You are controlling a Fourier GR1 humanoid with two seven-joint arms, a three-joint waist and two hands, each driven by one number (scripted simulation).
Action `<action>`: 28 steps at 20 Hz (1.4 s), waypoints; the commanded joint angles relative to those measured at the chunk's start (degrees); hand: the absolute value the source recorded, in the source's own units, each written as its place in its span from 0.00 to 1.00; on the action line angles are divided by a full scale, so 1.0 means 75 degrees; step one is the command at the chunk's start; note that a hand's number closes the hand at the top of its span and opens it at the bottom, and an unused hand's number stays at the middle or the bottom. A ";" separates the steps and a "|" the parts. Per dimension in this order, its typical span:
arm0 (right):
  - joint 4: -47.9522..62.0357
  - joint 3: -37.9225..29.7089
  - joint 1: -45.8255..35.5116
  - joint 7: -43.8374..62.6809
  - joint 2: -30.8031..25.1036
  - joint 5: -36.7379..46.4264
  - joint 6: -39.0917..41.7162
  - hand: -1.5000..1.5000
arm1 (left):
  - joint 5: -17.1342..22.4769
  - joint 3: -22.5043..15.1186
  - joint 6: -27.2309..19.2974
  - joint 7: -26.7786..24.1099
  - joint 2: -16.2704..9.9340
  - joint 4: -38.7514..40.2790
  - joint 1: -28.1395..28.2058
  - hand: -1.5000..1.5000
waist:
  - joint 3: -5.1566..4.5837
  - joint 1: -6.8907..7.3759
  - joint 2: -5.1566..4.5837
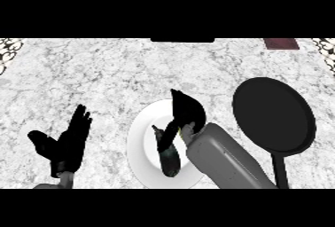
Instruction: Pick the eggplant from the plate and place it in the pan
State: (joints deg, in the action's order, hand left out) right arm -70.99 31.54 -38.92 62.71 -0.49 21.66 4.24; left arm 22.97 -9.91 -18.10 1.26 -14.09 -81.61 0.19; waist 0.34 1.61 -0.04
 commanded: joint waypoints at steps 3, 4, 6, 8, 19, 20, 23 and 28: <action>0.1136 -0.0149 -0.0519 0.0762 0.0062 -0.0911 0.1529 0.00 | -0.0027 -0.0178 -0.0003 0.0279 0.0084 -0.0009 0.0346 0.50 | -0.0050 -0.0039 -0.0026; 0.1083 0.0088 -0.0557 0.0929 0.0062 -0.1470 0.1676 0.00 | -0.0083 -0.0157 -0.0137 0.0583 0.0009 0.0011 0.0032 0.50 | -0.0048 -0.0007 -0.0032; 0.1392 0.0064 -0.0454 0.0818 0.0062 -0.1831 0.1980 0.00 | -0.0130 -0.0176 -0.0165 0.0289 0.0150 0.0009 0.0293 0.50 | -0.0050 -0.0011 -0.0028; 0.1199 0.0134 -0.0630 0.1177 0.0062 -0.1958 0.2127 0.00 | -0.0060 -0.0121 -0.0116 0.0405 0.0153 0.0016 0.0267 0.50 | -0.0051 -0.0122 0.0009; 0.1235 0.0456 -0.0228 0.0262 0.0061 -0.1730 0.1146 0.00 | -0.0232 0.0017 -0.0092 0.0242 0.0432 0.0162 0.0456 0.50 | -0.0046 -0.0178 0.0006; 0.1063 0.0845 -0.0278 0.0587 0.0061 -0.1895 0.0790 0.00 | -0.0210 0.0025 -0.0013 0.0273 0.0381 0.0061 0.0491 0.50 | -0.0047 -0.0143 0.0009; 0.1615 0.0971 -0.0085 -0.0041 0.0061 -0.1359 0.0442 0.00 | -0.0386 -0.0120 -0.0078 0.0141 0.0562 0.0063 0.0512 0.50 | -0.0047 -0.0136 -0.0005; 0.2016 0.0879 -0.0047 -0.0258 0.0061 -0.1303 0.0858 0.00 | -0.0352 0.0098 -0.0008 0.0170 0.0636 0.0439 0.0060 0.50 | -0.0049 -0.0173 -0.0023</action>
State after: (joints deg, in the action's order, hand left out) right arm -61.33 37.66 -40.36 60.16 -0.38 10.43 10.29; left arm 20.19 -8.75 -19.06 2.53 -11.09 -83.00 1.71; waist 0.34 0.48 0.78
